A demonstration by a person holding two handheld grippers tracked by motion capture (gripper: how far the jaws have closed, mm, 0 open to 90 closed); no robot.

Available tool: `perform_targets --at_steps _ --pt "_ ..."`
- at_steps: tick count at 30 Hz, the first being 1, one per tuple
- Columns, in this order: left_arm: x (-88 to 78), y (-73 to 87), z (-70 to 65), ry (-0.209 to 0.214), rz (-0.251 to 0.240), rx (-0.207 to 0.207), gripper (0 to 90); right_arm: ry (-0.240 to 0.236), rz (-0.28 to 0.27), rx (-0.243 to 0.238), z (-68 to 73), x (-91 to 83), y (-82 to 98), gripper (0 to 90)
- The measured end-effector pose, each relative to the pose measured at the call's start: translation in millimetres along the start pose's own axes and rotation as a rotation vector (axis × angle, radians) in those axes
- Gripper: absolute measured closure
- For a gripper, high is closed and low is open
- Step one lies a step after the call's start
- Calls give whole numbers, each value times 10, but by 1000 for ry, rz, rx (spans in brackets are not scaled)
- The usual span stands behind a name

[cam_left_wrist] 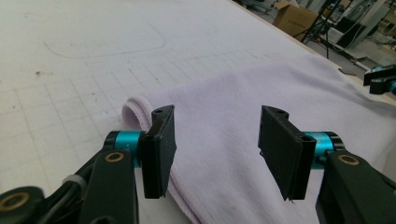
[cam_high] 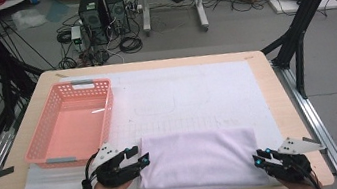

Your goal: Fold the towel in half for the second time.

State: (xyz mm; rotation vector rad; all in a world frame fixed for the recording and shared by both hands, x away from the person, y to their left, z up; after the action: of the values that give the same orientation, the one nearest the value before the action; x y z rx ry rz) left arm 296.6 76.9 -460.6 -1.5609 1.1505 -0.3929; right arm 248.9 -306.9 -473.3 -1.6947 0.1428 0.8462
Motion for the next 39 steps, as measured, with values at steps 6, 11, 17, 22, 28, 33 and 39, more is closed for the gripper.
perform_targets --at_steps 6,11,17,22,28,33,39 --pt "234 -57 191 11 64 -6 609 21 -19 -9 -63 288 -184 732" --pt "447 -52 362 -53 143 10 683 42 17 12 -172 564 -231 742" --pt "497 20 448 -146 222 65 774 112 88 32 -391 660 -188 804" --pt "452 -17 451 -136 179 49 642 98 48 43 -421 590 -216 702" --pt "469 -14 551 -143 156 -7 432 125 -25 119 -506 575 -330 464" --pt "526 26 541 -86 191 -41 443 119 41 87 -478 764 -268 435" --pt "530 32 549 -72 196 -55 564 80 72 120 -476 829 -224 491"
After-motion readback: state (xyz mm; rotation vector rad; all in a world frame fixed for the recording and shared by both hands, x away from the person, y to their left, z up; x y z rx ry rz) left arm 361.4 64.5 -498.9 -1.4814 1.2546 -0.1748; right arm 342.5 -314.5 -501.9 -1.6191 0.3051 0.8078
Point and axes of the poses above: each handheld gripper's, and its own axes: x roughly forward along the jaws, y roughly out of its underside, z roughly to its left, the point moved 8 cm from there along x, roughly forward along the jaws, and after that the axes turned 11 degrees about y, right-handed, at the moved point
